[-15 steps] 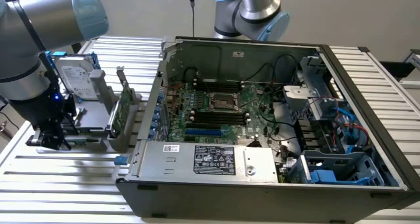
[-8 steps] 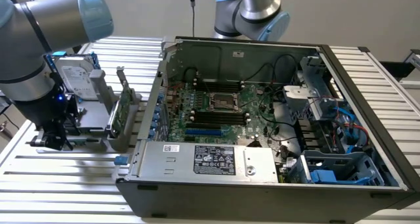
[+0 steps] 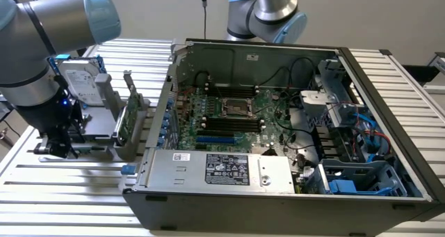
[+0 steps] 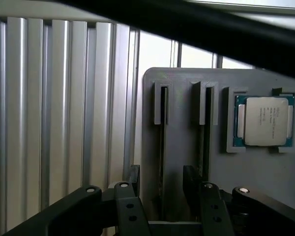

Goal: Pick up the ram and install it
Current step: 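Pick up the ram and move it above insertion slot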

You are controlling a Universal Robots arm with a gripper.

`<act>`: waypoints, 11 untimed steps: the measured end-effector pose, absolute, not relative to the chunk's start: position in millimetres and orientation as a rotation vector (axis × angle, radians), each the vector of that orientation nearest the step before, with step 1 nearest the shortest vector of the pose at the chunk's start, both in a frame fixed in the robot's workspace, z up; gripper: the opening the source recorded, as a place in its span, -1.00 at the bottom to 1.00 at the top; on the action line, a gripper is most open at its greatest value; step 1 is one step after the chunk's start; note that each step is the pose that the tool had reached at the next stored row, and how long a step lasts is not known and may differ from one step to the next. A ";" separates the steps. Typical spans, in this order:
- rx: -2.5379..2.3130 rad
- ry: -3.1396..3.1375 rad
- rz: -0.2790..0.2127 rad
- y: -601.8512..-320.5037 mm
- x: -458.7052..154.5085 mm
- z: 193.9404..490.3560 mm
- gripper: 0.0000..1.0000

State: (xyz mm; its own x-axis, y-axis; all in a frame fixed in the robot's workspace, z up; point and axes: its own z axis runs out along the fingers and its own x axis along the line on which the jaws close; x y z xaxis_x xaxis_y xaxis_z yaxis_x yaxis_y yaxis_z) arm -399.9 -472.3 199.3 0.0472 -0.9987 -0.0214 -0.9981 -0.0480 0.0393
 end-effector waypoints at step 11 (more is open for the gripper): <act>2.274 -2.146 -0.067 -471.0 -397.5 196.0 -0.04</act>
